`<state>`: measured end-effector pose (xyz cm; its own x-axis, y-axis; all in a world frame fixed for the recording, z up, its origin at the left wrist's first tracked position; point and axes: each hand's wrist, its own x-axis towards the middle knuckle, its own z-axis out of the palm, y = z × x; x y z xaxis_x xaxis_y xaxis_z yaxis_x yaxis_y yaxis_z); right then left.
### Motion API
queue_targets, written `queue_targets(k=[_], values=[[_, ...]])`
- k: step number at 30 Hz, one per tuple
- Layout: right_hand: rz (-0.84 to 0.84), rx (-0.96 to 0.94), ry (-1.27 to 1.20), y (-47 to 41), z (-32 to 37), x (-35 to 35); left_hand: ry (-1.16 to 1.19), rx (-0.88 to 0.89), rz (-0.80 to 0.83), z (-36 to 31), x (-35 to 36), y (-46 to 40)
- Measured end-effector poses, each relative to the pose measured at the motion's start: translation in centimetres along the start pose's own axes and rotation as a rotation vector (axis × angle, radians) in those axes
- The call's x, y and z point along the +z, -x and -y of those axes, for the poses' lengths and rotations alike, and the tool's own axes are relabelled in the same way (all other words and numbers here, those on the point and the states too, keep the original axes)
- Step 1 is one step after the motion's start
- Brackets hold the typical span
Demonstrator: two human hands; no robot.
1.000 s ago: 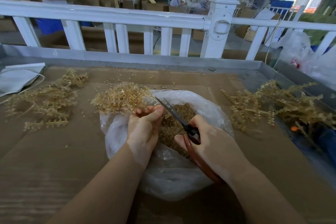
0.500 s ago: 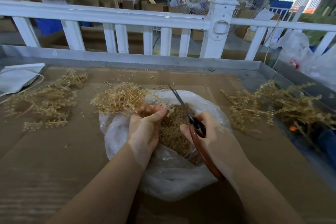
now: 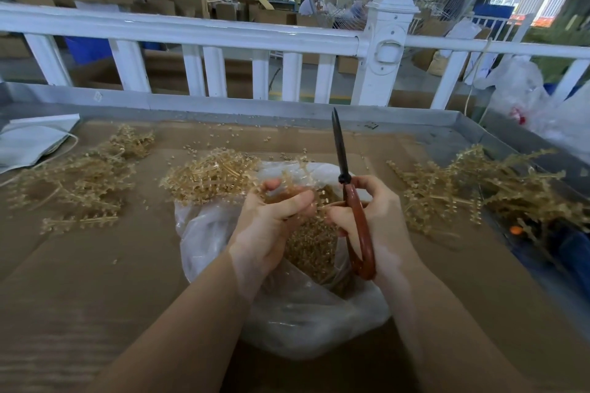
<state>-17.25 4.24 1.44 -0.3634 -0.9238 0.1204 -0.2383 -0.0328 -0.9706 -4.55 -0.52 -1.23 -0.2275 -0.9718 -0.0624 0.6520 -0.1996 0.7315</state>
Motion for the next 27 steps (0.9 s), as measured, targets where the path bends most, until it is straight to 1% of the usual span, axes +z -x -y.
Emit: queue_targets(k=[6,10,12,15,17,19,22,27], values=[[0.009,-0.02,-0.051,0.2,-0.3,0.0,-0.157,-0.12,-0.059,-0.6,0.6,0.4],[0.019,-0.008,-0.001,0.5,-0.3,0.0,-0.15,-0.162,-0.139,-0.6,1.0,0.4],[0.002,0.018,0.036,0.6,-0.3,0.0,-0.154,-0.146,-0.199,-0.5,0.9,0.3],[0.012,0.069,-0.033,0.6,-0.2,0.0,-0.226,-0.063,-0.262,-0.2,0.6,0.2],[0.03,0.109,-0.062,0.7,-0.1,0.0,-0.198,-0.038,-0.239,-0.1,0.5,0.4],[0.05,0.14,-0.065,0.6,0.1,-0.1,-0.158,-0.06,-0.153,-0.2,0.3,0.5],[0.067,0.162,-0.093,0.4,0.3,-0.2,-0.179,-0.124,-0.028,-0.3,-0.1,0.5],[0.064,0.172,-0.069,0.3,0.4,-0.2,-0.237,-0.199,0.056,-0.4,-0.3,0.5]])
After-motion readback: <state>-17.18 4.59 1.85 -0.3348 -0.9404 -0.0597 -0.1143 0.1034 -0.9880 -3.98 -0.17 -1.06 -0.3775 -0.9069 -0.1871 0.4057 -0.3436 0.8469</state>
